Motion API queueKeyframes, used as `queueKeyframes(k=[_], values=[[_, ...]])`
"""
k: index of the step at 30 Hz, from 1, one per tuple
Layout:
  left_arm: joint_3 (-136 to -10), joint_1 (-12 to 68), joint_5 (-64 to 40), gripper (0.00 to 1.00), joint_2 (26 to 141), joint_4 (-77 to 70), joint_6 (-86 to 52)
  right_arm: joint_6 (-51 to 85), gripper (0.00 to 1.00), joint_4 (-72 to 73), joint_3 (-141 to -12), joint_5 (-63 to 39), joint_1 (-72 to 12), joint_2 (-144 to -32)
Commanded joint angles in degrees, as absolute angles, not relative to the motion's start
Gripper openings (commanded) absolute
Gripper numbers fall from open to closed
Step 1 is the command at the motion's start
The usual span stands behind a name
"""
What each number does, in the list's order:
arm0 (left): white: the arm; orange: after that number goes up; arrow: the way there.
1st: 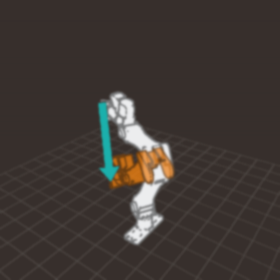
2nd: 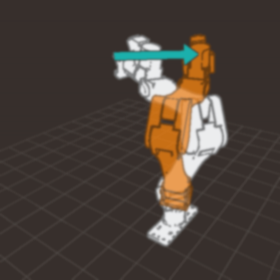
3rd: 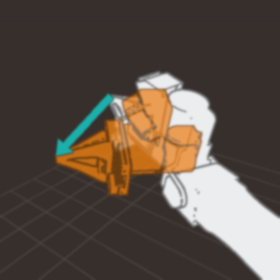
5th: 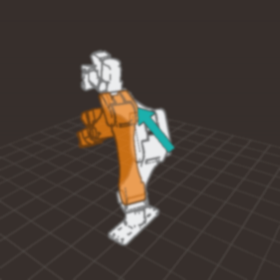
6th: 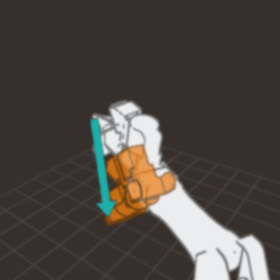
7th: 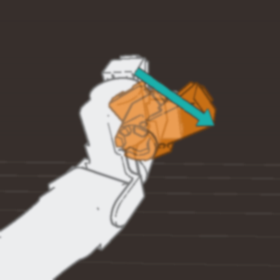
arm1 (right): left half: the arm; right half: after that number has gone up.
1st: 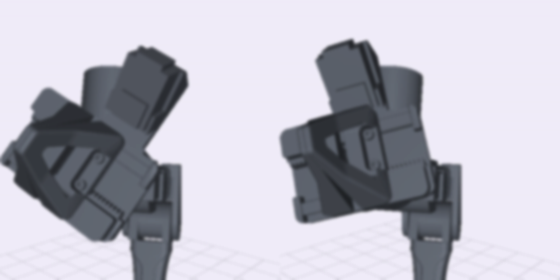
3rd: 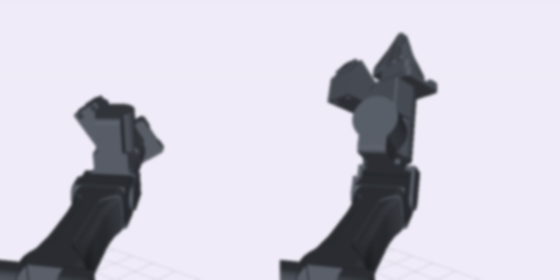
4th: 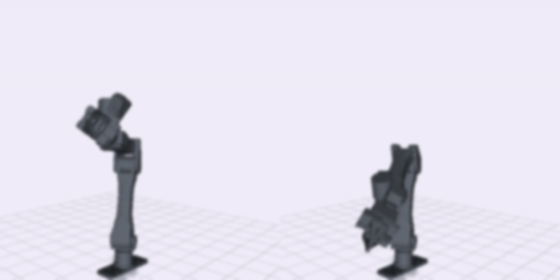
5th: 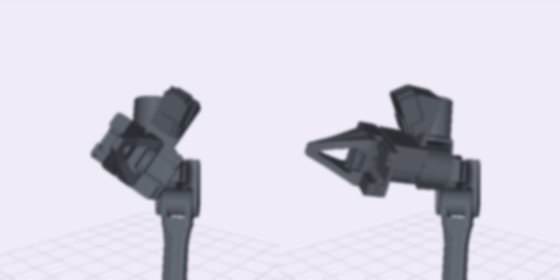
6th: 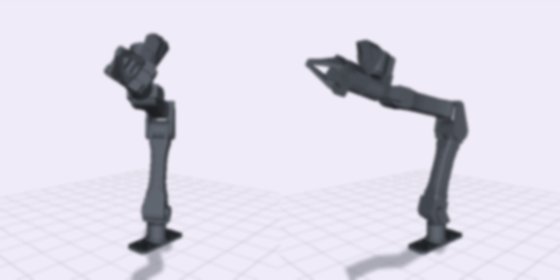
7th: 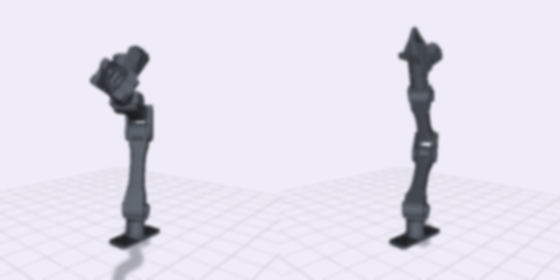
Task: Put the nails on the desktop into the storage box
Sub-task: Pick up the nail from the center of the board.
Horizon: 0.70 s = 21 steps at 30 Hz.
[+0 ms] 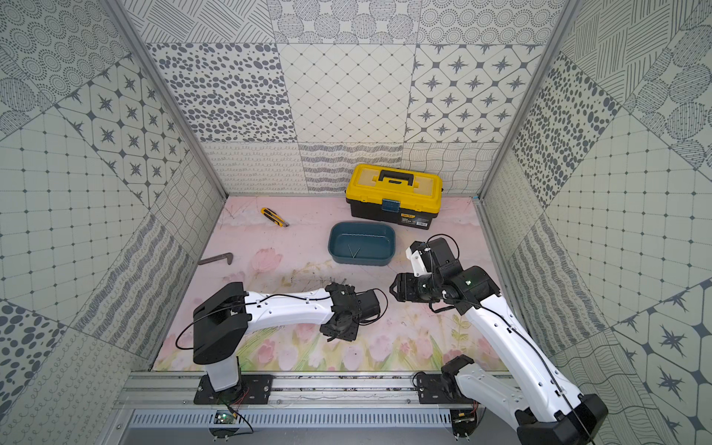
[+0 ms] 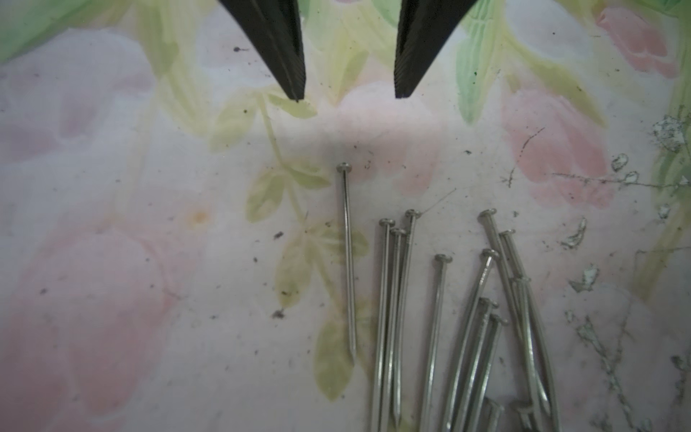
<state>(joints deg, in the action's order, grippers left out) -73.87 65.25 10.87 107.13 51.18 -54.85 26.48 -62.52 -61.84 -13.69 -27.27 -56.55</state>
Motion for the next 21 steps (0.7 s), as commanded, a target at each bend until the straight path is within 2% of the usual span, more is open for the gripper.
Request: queueKeyframes(k=[1,13,21], values=[[-74.1,64.8,12.3,0.43,109.0,48.3,-55.5,25.6,0.65,-63.4,-62.9,-12.4,-27.1,-55.5],[-70.9,61.0,9.8,0.40,109.7,43.7,-52.4,26.4,0.65,-63.8,-63.2,-12.2,-26.8,-55.0],[-74.6,60.5,8.3,0.37,113.9,43.3,-48.8,26.9,0.65,-63.7,-63.2,-11.9,-26.7,-54.9]])
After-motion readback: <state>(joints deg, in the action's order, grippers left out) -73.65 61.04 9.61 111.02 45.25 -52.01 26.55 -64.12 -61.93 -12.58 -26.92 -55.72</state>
